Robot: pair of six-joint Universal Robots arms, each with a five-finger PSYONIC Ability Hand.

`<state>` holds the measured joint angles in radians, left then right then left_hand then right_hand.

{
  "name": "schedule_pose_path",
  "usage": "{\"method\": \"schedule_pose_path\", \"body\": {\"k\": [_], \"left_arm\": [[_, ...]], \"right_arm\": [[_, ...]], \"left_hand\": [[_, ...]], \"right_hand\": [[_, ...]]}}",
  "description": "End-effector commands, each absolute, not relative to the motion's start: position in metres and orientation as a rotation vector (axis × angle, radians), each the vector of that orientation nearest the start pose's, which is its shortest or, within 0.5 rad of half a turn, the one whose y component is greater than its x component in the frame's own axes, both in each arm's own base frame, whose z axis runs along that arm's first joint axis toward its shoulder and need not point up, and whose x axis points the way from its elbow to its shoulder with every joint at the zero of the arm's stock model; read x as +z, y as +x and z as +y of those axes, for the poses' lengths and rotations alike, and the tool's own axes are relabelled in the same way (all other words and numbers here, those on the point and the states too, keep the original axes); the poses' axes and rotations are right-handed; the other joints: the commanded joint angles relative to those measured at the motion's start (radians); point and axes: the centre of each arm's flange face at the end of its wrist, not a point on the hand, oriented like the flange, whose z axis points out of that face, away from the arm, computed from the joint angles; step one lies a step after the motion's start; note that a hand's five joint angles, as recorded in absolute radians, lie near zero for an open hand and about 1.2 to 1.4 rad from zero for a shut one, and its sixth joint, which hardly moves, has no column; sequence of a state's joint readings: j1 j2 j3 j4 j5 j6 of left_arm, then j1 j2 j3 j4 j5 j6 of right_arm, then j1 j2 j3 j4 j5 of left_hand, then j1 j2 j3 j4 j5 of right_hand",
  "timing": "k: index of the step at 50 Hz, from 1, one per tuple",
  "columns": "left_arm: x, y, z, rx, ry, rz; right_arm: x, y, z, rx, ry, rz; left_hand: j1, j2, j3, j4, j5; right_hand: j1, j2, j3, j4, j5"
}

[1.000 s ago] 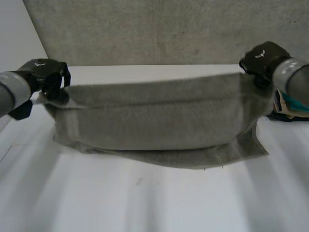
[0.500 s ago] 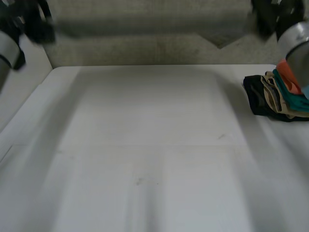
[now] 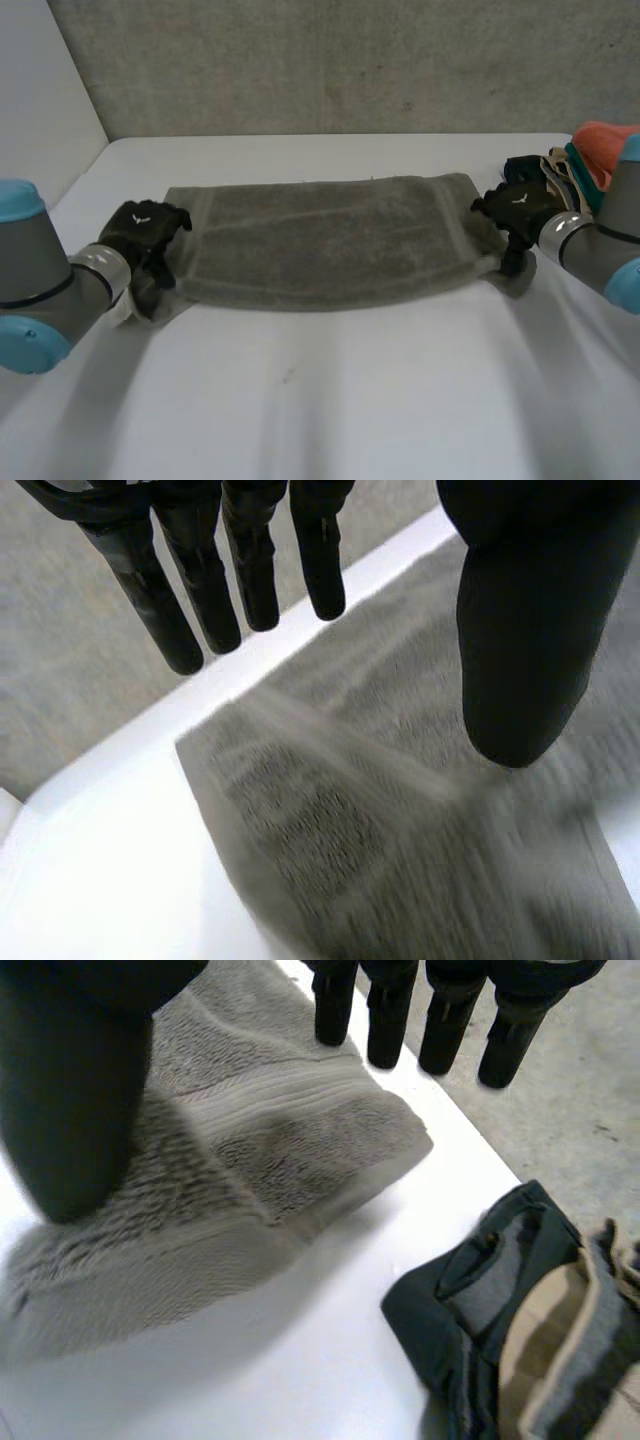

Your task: Fold the laundry.

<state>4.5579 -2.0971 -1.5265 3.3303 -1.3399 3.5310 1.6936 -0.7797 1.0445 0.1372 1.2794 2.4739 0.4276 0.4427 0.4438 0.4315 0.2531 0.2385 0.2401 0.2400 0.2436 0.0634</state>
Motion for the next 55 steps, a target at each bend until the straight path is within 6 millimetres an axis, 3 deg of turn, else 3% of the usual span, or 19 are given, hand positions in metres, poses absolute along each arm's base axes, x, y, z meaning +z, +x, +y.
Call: {"method": "schedule_pose_path", "body": {"k": [1,4,8,14,20,32,42,55], "left_arm": [[0.2,-0.198,-0.332,-1.999,0.837,2.322],[0.211,-0.187,-0.32,-1.988,0.792,2.35],[0.212,-0.174,-0.304,-1.931,0.753,2.426],[0.194,-0.157,-0.28,-1.785,0.765,2.625],[0.177,-0.153,-0.271,-1.698,0.833,2.722],[0.15,-0.155,-0.282,-1.625,0.949,2.686],[0.136,-0.16,-0.308,-1.652,0.954,2.583],[0.133,-0.184,-0.332,-1.722,1.042,2.443]], "right_arm": [[0.185,0.199,-0.396,-1.798,-1.118,2.348],[0.195,0.194,-0.384,-1.754,-1.11,2.37],[0.201,0.184,-0.369,-1.686,-1.134,2.418],[0.195,0.166,-0.345,-1.545,-1.289,2.452],[0.179,0.166,-0.334,-1.503,-1.384,2.394],[0.153,0.175,-0.353,-1.672,-1.457,2.283],[0.135,0.186,-0.374,-1.731,-1.493,2.222],[0.12,0.201,-0.399,-1.822,-1.573,2.137]], "left_hand": [[0.0,-0.015,-0.016,-0.004,0.0],[0.0,-0.015,-0.016,-0.004,0.0],[0.076,0.061,0.06,0.072,0.076],[0.226,0.211,0.21,0.222,0.226],[0.273,0.258,0.257,0.269,0.273],[0.127,0.112,0.11,0.123,0.127],[0.041,0.026,0.025,0.037,0.041],[0.047,0.032,0.031,0.043,0.047]], "right_hand": [[-0.064,-0.066,-0.065,-0.069,-0.063],[-0.059,-0.06,-0.06,-0.064,-0.058],[0.165,0.163,0.163,0.16,0.165],[0.479,0.477,0.477,0.474,0.479],[0.553,0.551,0.551,0.547,0.553],[0.286,0.284,0.284,0.28,0.286],[0.294,0.293,0.293,0.289,0.295],[0.391,0.389,0.39,0.386,0.392]]}}
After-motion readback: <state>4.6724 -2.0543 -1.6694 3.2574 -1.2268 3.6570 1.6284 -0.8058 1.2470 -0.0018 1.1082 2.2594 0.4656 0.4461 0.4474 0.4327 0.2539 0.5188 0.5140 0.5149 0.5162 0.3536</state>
